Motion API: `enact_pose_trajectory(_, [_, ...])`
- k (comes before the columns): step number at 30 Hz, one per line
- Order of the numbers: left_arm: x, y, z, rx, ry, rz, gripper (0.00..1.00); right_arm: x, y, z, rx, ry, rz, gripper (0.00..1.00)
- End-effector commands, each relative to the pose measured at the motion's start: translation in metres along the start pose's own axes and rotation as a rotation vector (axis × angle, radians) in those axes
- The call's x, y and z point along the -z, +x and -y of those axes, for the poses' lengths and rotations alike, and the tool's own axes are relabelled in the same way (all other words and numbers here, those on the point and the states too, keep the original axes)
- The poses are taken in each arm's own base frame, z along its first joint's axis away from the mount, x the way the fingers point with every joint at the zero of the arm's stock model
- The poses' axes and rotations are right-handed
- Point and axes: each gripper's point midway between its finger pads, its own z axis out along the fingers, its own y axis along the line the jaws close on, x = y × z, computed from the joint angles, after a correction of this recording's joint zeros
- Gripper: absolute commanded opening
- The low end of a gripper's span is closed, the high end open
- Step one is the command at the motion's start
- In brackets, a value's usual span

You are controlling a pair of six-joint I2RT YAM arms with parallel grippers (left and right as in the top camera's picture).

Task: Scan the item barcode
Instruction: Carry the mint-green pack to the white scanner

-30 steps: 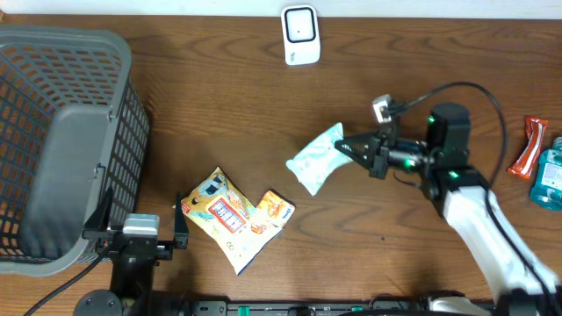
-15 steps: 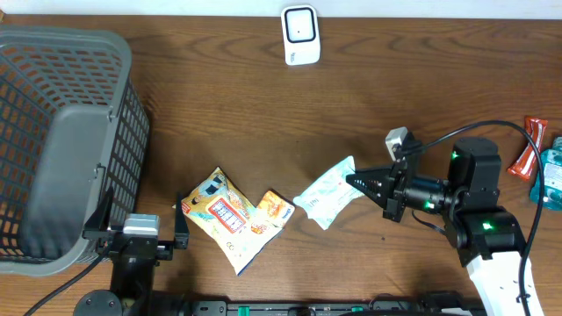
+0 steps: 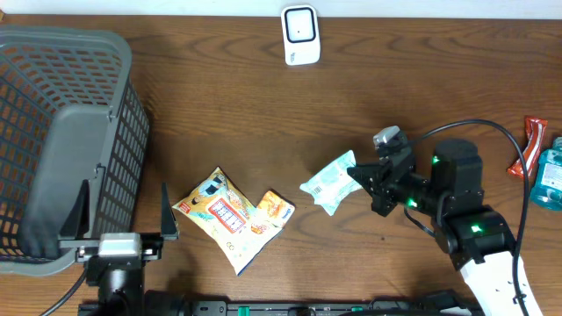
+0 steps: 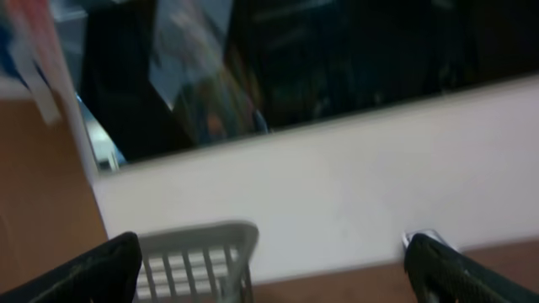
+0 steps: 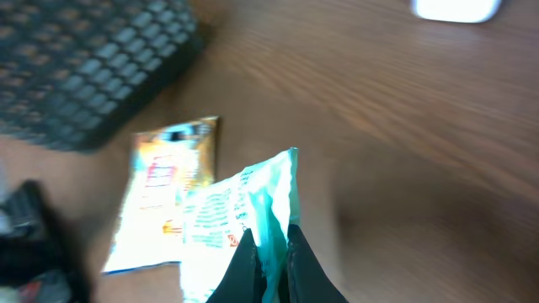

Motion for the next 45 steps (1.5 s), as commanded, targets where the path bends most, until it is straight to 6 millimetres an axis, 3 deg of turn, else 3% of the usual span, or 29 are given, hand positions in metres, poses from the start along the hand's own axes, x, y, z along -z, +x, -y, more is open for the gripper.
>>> enact_pose_trajectory(1, [0.002, -0.017, -0.004, 0.078, -0.01, 0.062, 1.0, 0.006, -0.011, 0.033, 0.061, 0.28, 0.005, 0.01])
enact_pose_trajectory(7, [-0.008, -0.007, 0.001, 0.18, 0.009, 0.016, 1.0, 0.005, -0.04, 0.043, 0.124, 0.407, 0.072, 0.01])
enact_pose_trajectory(11, [-0.018, 0.003, 0.027, 0.176, 0.142, -0.03, 1.0, -0.012, -0.062, 0.05, 0.17, 0.409, 0.121, 0.01])
enact_pose_trajectory(15, [-0.024, 0.017, 0.04, 0.178, 0.201, -0.087, 1.0, -0.042, -0.083, 0.065, 0.234, 0.419, 0.122, 0.01])
enact_pose_trajectory(18, [-0.021, 0.032, 0.043, 0.173, 0.211, -0.153, 1.0, -0.069, -0.11, 0.094, 0.308, 0.511, 0.082, 0.01])
enact_pose_trajectory(21, [-0.018, 0.048, 0.047, 0.172, 0.22, -0.218, 1.0, -0.084, -0.144, 0.12, 0.37, 0.625, 0.079, 0.01])
enact_pose_trajectory(29, [-0.017, 0.049, 0.047, 0.172, 0.221, -0.224, 1.0, -0.144, -0.2, 0.146, 0.583, 0.713, 0.071, 0.01])
enact_pose_trajectory(31, [-0.017, 0.049, 0.047, 0.172, 0.221, -0.224, 1.0, -0.159, -0.216, 0.156, 0.658, 0.821, 0.096, 0.01])
enact_pose_trajectory(37, [-0.017, 0.049, 0.047, 0.172, 0.221, -0.224, 1.0, -0.204, -0.233, 0.168, 0.749, 0.944, 0.145, 0.01])
enact_pose_trajectory(41, [-0.017, 0.051, 0.047, 0.172, 0.222, -0.234, 1.0, -0.205, -0.252, 0.171, 0.755, 1.066, 0.181, 0.01])
enact_pose_trajectory(44, [-0.016, 0.054, 0.048, 0.149, 0.227, -0.241, 1.0, -0.188, -0.248, 0.173, 0.585, 1.174, 0.203, 0.01])
enact_pose_trajectory(45, [-0.016, 0.055, 0.048, 0.12, 0.231, -0.241, 1.0, -0.185, -0.237, 0.173, 0.517, 1.179, 0.172, 0.01])
